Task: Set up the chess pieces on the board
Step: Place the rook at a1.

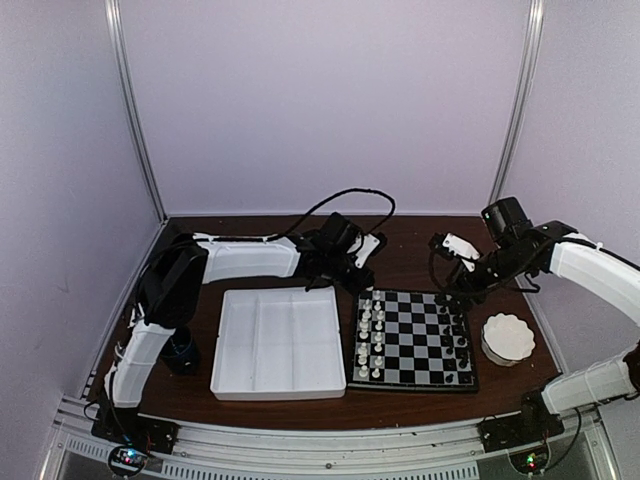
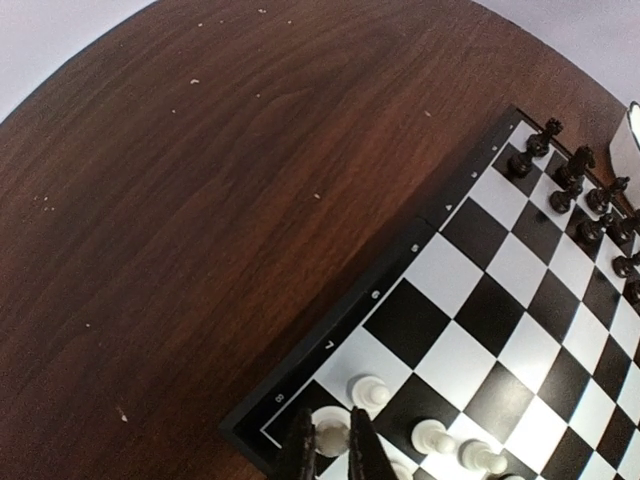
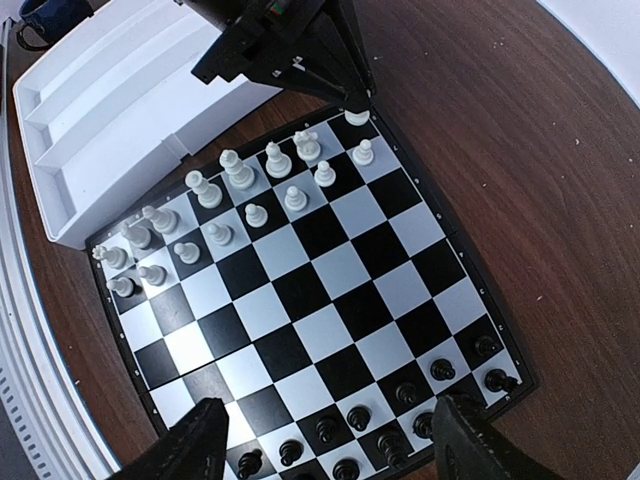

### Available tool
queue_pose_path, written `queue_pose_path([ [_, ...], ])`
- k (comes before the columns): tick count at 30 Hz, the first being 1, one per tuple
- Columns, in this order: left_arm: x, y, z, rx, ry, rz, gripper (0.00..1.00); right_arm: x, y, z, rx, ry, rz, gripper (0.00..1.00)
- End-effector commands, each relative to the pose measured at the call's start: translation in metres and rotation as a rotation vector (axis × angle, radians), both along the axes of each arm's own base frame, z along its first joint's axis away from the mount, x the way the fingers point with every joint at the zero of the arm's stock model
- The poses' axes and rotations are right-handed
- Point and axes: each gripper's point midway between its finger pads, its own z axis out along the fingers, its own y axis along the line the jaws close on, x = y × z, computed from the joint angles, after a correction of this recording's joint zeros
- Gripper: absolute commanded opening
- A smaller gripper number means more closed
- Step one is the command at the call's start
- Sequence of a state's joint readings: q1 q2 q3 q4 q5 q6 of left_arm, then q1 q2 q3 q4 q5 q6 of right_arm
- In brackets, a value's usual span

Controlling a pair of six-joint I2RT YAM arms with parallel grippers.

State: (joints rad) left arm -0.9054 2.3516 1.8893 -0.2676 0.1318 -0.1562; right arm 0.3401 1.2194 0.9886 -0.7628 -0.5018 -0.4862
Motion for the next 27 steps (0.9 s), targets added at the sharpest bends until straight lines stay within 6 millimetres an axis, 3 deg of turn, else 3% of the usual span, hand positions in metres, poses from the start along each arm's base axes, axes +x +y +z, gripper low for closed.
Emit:
queue_pose_path([
  [1,0.01,-0.006,-0.003,0.023,-0.047,0.012,0.07,0.0,0.0,-0.003,0.018,0.003,0.001,0.73],
  [27,0.001,-0.003,-0.029,0.067,-0.007,0.008,0.1,0.001,0.003,-0.007,0.024,0.029,0.013,0.75],
])
